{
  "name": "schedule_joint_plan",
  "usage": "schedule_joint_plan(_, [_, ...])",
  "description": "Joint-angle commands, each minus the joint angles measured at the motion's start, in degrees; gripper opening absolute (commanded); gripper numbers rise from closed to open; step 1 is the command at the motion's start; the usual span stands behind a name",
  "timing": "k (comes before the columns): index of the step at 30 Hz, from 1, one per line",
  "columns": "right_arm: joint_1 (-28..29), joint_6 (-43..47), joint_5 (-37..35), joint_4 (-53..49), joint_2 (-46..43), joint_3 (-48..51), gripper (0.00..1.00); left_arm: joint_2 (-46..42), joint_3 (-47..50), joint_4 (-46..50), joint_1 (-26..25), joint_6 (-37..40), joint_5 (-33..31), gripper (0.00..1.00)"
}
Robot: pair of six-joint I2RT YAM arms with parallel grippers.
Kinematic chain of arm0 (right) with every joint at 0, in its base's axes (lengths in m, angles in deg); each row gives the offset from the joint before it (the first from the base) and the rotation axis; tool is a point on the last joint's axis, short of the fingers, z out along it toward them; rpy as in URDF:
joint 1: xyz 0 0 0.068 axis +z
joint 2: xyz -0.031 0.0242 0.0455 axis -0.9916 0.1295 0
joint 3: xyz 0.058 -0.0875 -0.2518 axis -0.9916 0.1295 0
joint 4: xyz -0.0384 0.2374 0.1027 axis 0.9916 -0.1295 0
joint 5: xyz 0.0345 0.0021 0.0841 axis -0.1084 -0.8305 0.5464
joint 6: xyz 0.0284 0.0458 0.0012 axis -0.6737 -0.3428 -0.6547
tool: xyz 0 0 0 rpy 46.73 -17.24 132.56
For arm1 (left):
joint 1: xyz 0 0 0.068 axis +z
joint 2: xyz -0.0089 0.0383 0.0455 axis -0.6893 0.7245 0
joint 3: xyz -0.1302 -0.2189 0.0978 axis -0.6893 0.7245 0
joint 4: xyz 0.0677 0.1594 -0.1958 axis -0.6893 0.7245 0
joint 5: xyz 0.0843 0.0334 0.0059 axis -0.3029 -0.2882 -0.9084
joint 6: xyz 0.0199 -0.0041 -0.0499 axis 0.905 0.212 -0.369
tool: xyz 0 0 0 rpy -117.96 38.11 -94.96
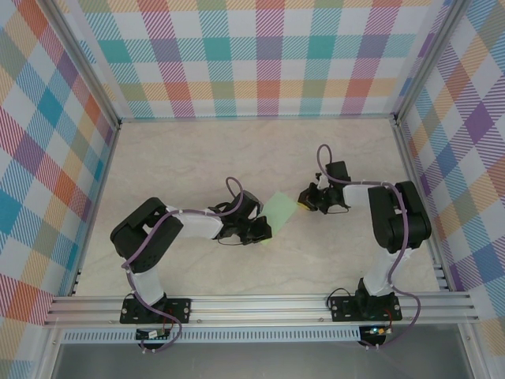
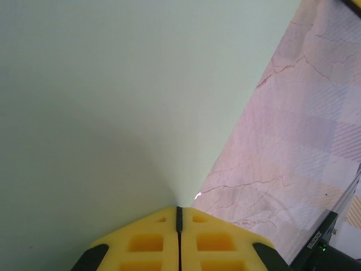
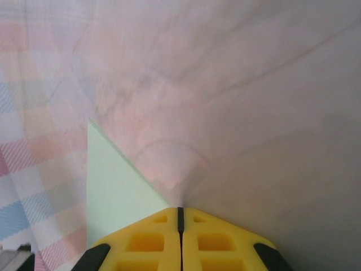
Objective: Fold a paper plane with a square sheet of paper (pick it up from the middle)
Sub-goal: First fold in half a square sheet of paper at the center of the table.
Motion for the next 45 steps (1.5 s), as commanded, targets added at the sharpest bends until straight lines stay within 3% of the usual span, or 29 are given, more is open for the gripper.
schedule_joint_plan(1, [-1.1, -0.8, -3.3, 1.0, -2.1, -1.0, 0.06, 0.3, 1.7, 11.4, -1.0, 0.9, -1.3, 0.06])
schedule_joint_plan(8, [4.1, -5.1, -0.2, 2.4, -13.3, 6.8, 0.07, 0.0, 0.9, 11.7, -1.0, 0.9, -1.6, 0.06])
schedule_joint_plan(14, [10.8, -8.5, 0.1, 5.2, -12.5, 10.4, 0.07, 0.2, -0.9, 12.1, -1.0, 1.2, -1.7, 0.06])
schedule_joint_plan(22, [11.1, -8.3, 1.6, 7.7, -6.1, 10.6, 0.07, 0.1, -3.6, 12.8, -0.9, 3.0, -1.4, 0.07])
schedule_joint_plan(30, [11.2, -6.6, -2.0, 1.7, -6.5, 9.5, 0.07, -2.1, -6.7, 8.0, -0.7, 3.8, 0.6, 0.11])
schedule_joint_plan(38, [11.1, -6.3, -3.5, -0.5, -4.6, 8.3, 0.07, 5.1, -12.2, 5.8, -0.6, 3.6, 0.7, 0.14])
schedule_joint_plan(45, [11.1, -6.6, -4.3, -1.7, -3.6, 7.8, 0.06, 7.2, -10.5, 6.5, -0.6, 4.1, 1.0, 0.12])
